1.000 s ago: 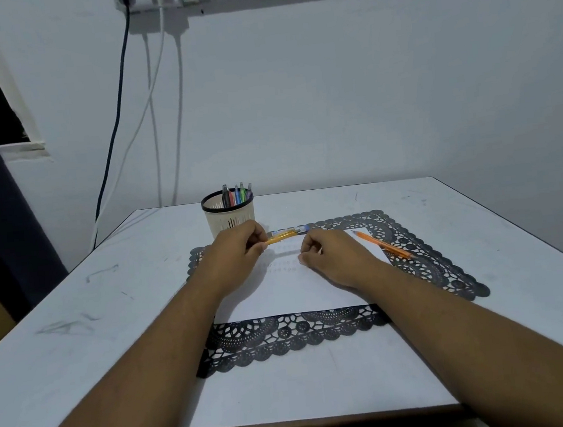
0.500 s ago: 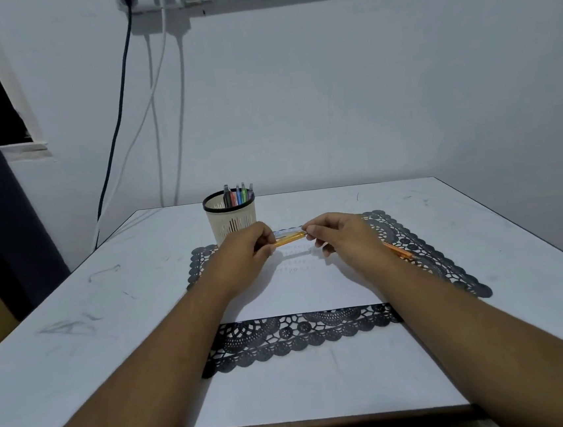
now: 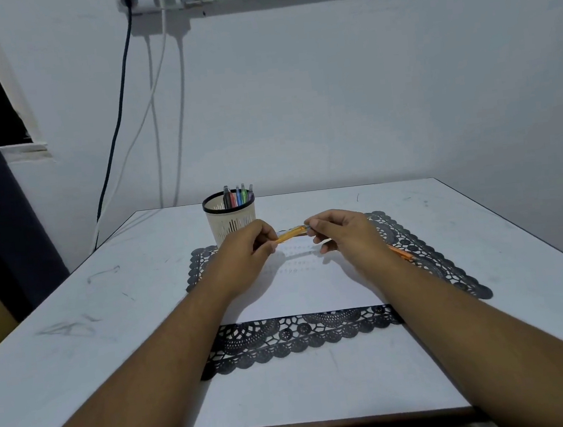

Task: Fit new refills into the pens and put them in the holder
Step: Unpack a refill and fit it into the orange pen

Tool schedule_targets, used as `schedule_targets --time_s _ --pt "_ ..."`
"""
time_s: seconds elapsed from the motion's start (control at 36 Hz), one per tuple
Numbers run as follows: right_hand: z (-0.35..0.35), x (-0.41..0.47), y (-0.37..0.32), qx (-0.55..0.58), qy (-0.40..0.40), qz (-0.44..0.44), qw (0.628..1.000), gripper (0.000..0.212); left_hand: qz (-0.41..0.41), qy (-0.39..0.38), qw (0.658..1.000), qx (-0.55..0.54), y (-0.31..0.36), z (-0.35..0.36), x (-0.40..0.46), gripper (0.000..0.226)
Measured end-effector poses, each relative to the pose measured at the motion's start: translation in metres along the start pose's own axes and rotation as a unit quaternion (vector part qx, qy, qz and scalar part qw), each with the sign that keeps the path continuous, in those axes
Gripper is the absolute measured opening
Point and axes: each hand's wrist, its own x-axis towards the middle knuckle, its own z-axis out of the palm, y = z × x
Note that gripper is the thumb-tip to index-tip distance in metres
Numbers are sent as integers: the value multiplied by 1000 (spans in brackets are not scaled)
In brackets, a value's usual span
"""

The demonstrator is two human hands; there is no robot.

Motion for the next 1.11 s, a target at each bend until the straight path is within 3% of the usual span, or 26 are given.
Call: schedule_targets --time_s 0.53,0.83,1.11 --pt "0 -2 -6 -48 5 -25 999 11 -24 -3 994 -104 -2 9 2 13" --pt "1 -6 -9 -145 11 -79 986 20 -57 -42 974 -214 -2 7 1 8" --pt "23 -13 -10 -67 6 -45 997 16 -40 -4 957 -286 15 21 0 6"
